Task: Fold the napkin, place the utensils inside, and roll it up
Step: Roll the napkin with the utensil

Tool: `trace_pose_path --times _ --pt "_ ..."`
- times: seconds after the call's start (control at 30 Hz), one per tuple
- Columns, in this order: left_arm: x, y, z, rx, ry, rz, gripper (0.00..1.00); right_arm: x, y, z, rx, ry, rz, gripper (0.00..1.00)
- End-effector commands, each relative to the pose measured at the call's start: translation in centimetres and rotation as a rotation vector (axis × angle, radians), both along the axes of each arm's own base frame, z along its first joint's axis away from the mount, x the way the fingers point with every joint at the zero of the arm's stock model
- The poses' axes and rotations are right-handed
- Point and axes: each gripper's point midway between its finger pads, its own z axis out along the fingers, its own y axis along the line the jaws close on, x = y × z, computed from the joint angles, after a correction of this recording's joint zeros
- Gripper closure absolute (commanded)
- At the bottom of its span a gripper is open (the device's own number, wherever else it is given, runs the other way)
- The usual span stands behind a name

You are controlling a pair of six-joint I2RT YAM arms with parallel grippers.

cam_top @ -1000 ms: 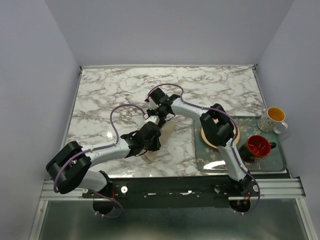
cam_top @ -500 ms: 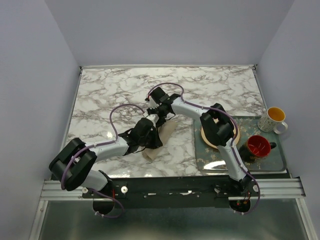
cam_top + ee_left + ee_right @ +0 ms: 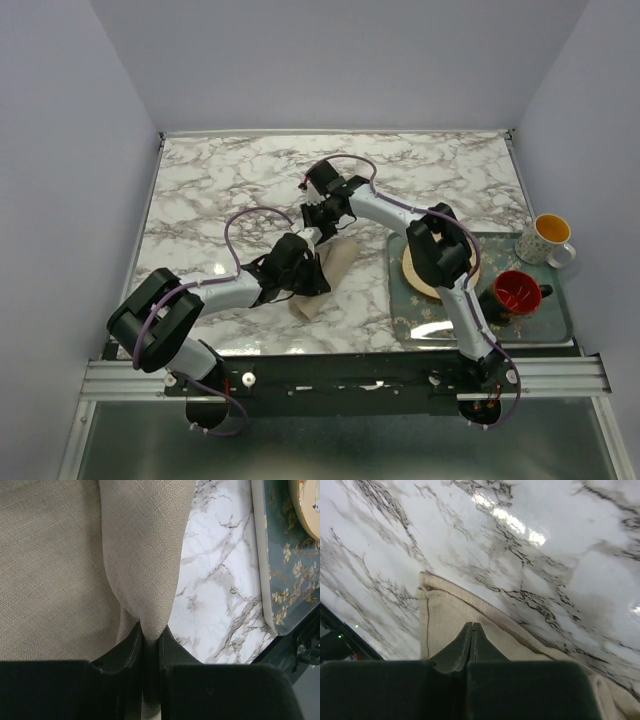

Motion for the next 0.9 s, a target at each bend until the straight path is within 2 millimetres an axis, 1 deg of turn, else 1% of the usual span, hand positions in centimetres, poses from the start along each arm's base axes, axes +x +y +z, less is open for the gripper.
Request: trace_pose_path --times 0.0,0.03,0.13,0.17,0.23,0.27,0.3,0.37,0.43,0.47,0.53,0.57,0.63,0.73,0.77,0.83,0.87 --pt "-0.8 0.0 -1.0 0.000 0.043 -0.016 1.00 1.9 -1.7 4.0 -0.014 -0.028 -0.036 0.88" --pt "-0.8 0.0 -0.9 -0.002 0.045 -0.018 1.00 2.2 -2.3 4.2 -0.031 -0.041 -0.040 0.87" --pt "-0.7 0.0 -0.9 0.003 0.047 -0.009 1.00 2.3 -4.5 3.9 -0.129 -0.071 -0.022 0.86" --pt "-0.7 0.0 -0.9 0.005 0.047 -0.012 1.00 1.9 -5.6 3.5 -0.170 -0.067 -0.013 0.86" --pt "-0.6 0.1 -1.0 0.010 0.052 -0.005 1.00 2.1 -7.1 3.4 -0.206 -0.069 -0.032 0.90" --pt "-0.7 0.1 -1.1 0.014 0.054 -0.008 1.00 2.1 -7.6 4.2 -0.204 -0.090 -0.032 0.93" --pt "-0.7 0.1 -1.1 0.013 0.055 -0.007 1.00 1.8 -8.2 3.7 -0.215 -0.078 -0.030 0.97" --pt "-0.6 0.1 -1.3 0.020 0.058 -0.001 1.00 1.7 -9.0 3.8 -0.230 -0.089 -0.026 0.99" --pt "-0.6 0.2 -1.4 0.023 0.060 0.002 1.00 1.5 -9.7 3.2 -0.263 -0.085 -0.029 0.99" --pt "-0.5 0.2 -1.4 0.025 0.059 0.004 1.00 1.7 -10.1 2.9 -0.286 -0.101 -0.031 0.99" --pt "-0.6 0.2 -1.6 0.030 0.067 0.007 1.00 1.4 -10.8 1.5 -0.314 -0.091 -0.025 0.99" --pt "-0.6 0.2 -1.6 0.029 0.066 0.009 1.00 1.6 -10.5 1.1 -0.299 -0.100 -0.017 0.99" --pt "-0.5 0.1 -1.5 0.017 0.067 0.011 1.00 1.4 -10.6 -0.6 -0.309 -0.084 -0.005 0.99" --pt "-0.6 0.1 -1.5 0.019 0.071 0.008 1.00 0.9 -10.9 -1.7 -0.320 -0.060 0.002 0.99" --pt "-0.5 0.1 -1.4 0.018 0.068 0.010 1.00 0.6 -11.5 -2.1 -0.345 -0.052 -0.010 0.99" --pt "-0.6 0.2 -1.3 0.020 0.067 0.011 1.00 0.6 -11.8 -1.6 -0.352 -0.068 -0.019 0.99" --pt "-0.6 0.2 -1.3 0.019 0.067 0.009 1.00 0.8 -11.9 -0.5 -0.350 -0.092 -0.027 1.00"
